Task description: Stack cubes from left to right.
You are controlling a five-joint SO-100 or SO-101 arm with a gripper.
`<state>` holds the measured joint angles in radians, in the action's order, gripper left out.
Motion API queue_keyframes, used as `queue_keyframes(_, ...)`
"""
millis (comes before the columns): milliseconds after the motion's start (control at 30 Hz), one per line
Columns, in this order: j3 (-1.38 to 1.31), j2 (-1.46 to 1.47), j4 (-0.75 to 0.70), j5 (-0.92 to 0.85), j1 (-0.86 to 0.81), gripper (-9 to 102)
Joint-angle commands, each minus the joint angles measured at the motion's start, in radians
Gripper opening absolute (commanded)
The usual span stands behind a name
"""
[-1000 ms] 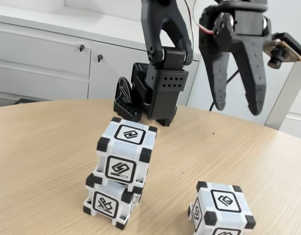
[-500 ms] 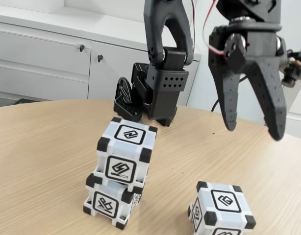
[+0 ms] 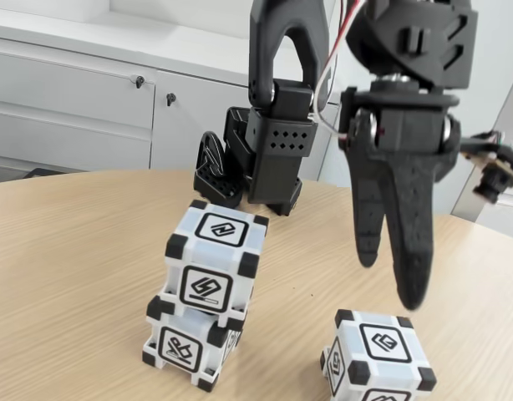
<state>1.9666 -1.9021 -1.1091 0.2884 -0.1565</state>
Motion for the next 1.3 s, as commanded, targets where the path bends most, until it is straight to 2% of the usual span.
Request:
queue_keyframes(0,-0.015,0.005,0.029,-0.048,-0.011,41)
queue_keyframes(333,-0.005,0.029,0.052,-0.103,0.009,48)
queue_keyframes(533,-0.005,0.138,0.057,-0.084,0.009,48)
queue_keyframes(1267,-0.021,0.25,0.061,-0.041,0.011,49)
